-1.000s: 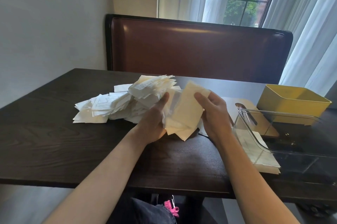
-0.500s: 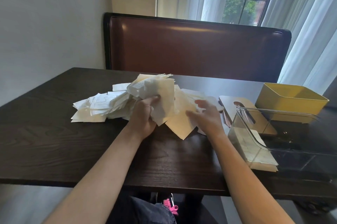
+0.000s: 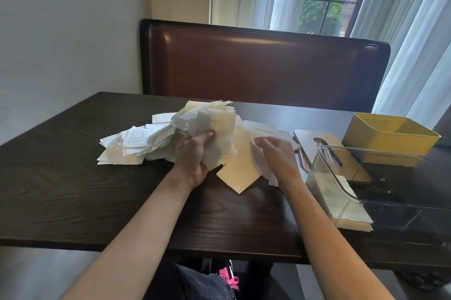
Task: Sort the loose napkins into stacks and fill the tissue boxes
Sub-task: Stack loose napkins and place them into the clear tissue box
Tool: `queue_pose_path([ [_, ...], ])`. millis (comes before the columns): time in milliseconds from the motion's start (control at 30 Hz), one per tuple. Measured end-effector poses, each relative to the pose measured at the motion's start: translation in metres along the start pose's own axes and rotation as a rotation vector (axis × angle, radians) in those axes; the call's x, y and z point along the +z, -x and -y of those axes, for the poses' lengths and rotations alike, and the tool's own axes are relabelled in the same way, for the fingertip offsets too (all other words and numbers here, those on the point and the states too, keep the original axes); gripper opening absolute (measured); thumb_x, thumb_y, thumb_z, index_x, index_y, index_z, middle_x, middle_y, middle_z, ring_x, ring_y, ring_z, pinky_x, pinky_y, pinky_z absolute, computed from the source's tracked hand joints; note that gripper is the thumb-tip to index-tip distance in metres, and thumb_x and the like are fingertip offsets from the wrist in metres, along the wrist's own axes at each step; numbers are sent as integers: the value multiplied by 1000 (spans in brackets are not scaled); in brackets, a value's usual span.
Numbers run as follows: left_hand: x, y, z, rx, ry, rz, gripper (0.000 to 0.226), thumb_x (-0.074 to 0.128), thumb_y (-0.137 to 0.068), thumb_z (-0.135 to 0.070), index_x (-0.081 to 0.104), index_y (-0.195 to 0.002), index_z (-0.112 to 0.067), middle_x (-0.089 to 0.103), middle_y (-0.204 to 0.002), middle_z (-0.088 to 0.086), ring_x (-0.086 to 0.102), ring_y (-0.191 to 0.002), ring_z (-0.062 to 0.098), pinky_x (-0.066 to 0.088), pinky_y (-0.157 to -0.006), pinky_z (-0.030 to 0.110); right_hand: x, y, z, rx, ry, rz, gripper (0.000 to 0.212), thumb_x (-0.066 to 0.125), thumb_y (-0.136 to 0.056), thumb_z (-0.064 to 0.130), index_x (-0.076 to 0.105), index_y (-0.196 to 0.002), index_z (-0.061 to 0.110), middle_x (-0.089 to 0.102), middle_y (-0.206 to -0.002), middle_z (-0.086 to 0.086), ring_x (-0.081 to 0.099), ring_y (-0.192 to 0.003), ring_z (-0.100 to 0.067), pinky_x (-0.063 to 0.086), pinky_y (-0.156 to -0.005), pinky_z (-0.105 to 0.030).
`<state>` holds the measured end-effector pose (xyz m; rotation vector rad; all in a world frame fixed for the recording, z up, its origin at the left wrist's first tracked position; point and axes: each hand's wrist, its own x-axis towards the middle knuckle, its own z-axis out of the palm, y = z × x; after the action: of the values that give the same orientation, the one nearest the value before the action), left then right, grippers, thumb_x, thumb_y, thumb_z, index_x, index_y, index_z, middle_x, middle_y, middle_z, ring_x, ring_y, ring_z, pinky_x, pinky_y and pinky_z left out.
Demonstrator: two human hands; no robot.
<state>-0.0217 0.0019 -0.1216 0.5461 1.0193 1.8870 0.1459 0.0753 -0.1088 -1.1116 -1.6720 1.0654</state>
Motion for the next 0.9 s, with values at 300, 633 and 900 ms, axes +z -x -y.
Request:
queue_pose_path([
  [300,-1,-1,0,-34,-7,-21,37,64,-91,-12,65,-128,-8,68,-122,19,66,-111,37,59,-84,44,2,-1,-1,-196,106,-116,9,77,-83,25,68,-83,22,63,-102,6,59,-101,-16,47,-94,-36],
  [633,6,10,-5,-114,-58,32,22,58,-97,-14,70,-115,-16,74,-106,9,69,-100,30,57,-89,45,-15,17,22,-71,-859,79,15,60,-95,18,64,-101,5,69,-89,-10,66,-78,-23,58,-65,-36],
  [900,12,20,-8,-178,-17,189,49,45,-101,-45,61,-133,-12,73,-110,9,70,-96,26,55,-88,41,-7,15,19,-59,-389,168,7,70,-88,10,76,-83,11,71,-77,-4,64,-65,-16,51,-57,-27],
])
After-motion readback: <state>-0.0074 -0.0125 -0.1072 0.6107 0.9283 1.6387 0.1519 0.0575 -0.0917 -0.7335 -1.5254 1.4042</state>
